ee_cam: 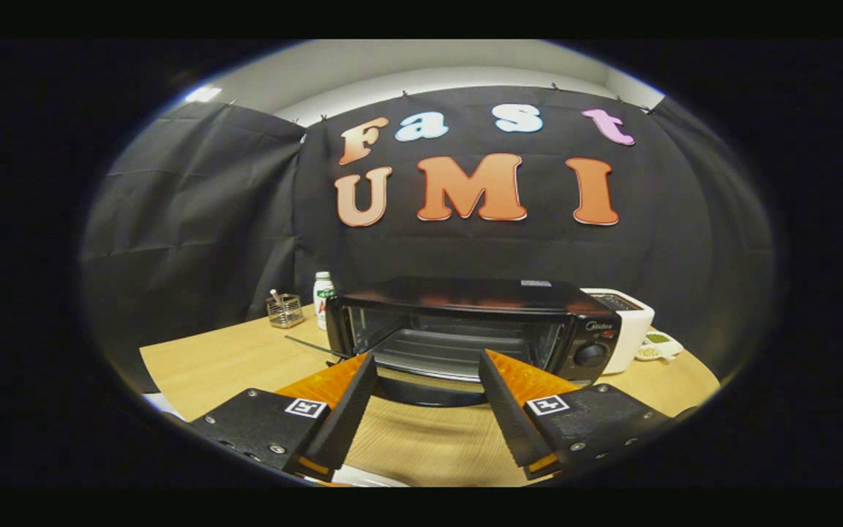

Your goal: Open the toaster oven, put the food inside, and close the toaster oven door.

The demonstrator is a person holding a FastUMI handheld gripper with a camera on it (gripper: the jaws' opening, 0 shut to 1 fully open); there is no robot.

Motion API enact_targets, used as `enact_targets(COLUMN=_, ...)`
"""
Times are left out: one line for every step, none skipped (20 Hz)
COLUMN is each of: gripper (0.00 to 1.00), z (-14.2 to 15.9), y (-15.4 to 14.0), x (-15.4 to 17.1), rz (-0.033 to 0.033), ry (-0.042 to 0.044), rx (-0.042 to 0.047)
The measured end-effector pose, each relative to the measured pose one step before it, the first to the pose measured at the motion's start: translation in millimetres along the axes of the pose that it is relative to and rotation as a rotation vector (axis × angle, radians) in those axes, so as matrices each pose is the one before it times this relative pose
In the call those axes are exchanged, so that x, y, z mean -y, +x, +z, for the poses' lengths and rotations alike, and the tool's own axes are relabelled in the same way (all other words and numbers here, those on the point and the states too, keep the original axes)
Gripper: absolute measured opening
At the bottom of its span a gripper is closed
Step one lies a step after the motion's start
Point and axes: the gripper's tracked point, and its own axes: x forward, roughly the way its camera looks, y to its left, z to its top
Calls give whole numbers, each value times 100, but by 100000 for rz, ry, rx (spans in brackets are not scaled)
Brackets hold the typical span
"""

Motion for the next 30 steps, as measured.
enact_targets(gripper=84, z=-903, y=-305, x=-110, rz=780, ry=1475, rx=-3181)
enact_targets(gripper=84, z=-1087, y=-209, x=-12, rz=928, ry=2383, rx=-3110)
enact_targets(gripper=84, z=-710, y=-81, x=-115, rz=1852, ry=2434, rx=-2804)
enact_targets(gripper=84, z=-450, y=-215, x=-246, rz=1762, ry=3732, rx=-1858)
enact_targets(gripper=84, z=-463, y=174, x=352, rz=242, ry=3164, rx=-1856)
enact_targets(gripper=84, z=-828, y=166, x=565, rz=-1242, ry=2232, rx=-2829)
enact_targets(gripper=84, z=-1223, y=67, x=495, rz=-738, ry=2020, rx=-3458)
enact_targets(gripper=83, z=-978, y=92, x=242, rz=-638, ry=2173, rx=-3323)
enact_targets(gripper=82, z=-734, y=156, x=177, rz=-287, ry=1338, rx=-2687)
enact_targets(gripper=81, z=-719, y=220, x=233, rz=-262, ry=492, rx=-2320)
enact_targets(gripper=81, z=-385, y=112, x=193, rz=45, ry=498, rx=-721)
enact_targets(gripper=80, z=-223, y=168, x=113, rz=-26, ry=733, rx=-505)
enact_targets(gripper=80, z=-474, y=252, x=201, rz=45, ry=827, rx=-618)
enact_targets(gripper=80, z=-413, y=239, x=225, rz=-247, ry=1030, rx=-1002)
enact_targets(gripper=79, z=-570, y=222, x=214, rz=-407, ry=992, rx=-1340)
enact_targets(gripper=78, z=-799, y=278, x=229, rz=-357, ry=554, rx=-2049)
enact_targets(gripper=77, z=-632, y=194, x=156, rz=-263, ry=136, rx=-1113)
enact_targets(gripper=77, z=280, y=-37, x=-17, rz=263, ry=-744, rx=2274)
enact_targets(gripper=76, z=181, y=87, x=233, rz=-341, ry=-905, rx=2058)
enact_targets(gripper=74, z=-56, y=0, x=59, rz=-108, ry=-377, rx=80)
enact_targets(gripper=74, z=-86, y=7, x=-5, rz=6, ry=37, rx=574)
enact_targets(gripper=73, z=102, y=-49, x=-25, rz=-58, ry=-350, rx=945)
enact_targets(gripper=73, z=-6, y=-149, x=65, rz=-267, ry=-627, rx=494)
enact_targets(gripper=73, z=90, y=-175, x=98, rz=-358, ry=-426, rx=640)
enact_targets(gripper=73, z=109, y=-293, x=92, rz=-869, ry=453, rx=499)
enact_targets(gripper=77, z=-82, y=-361, x=36, rz=-1053, ry=376, rx=-368)
enact_targets(gripper=82, z=-231, y=-518, x=-173, rz=-504, ry=-558, rx=-275)
enact_targets(gripper=86, z=-253, y=-666, x=-84, rz=-219, ry=-1108, rx=-363)
enact_targets(gripper=90, z=-313, y=-894, x=-136, rz=316, ry=-1491, rx=-126)
enact_targets(gripper=95, z=-230, y=-882, x=-192, rz=586, ry=-1109, rx=126)
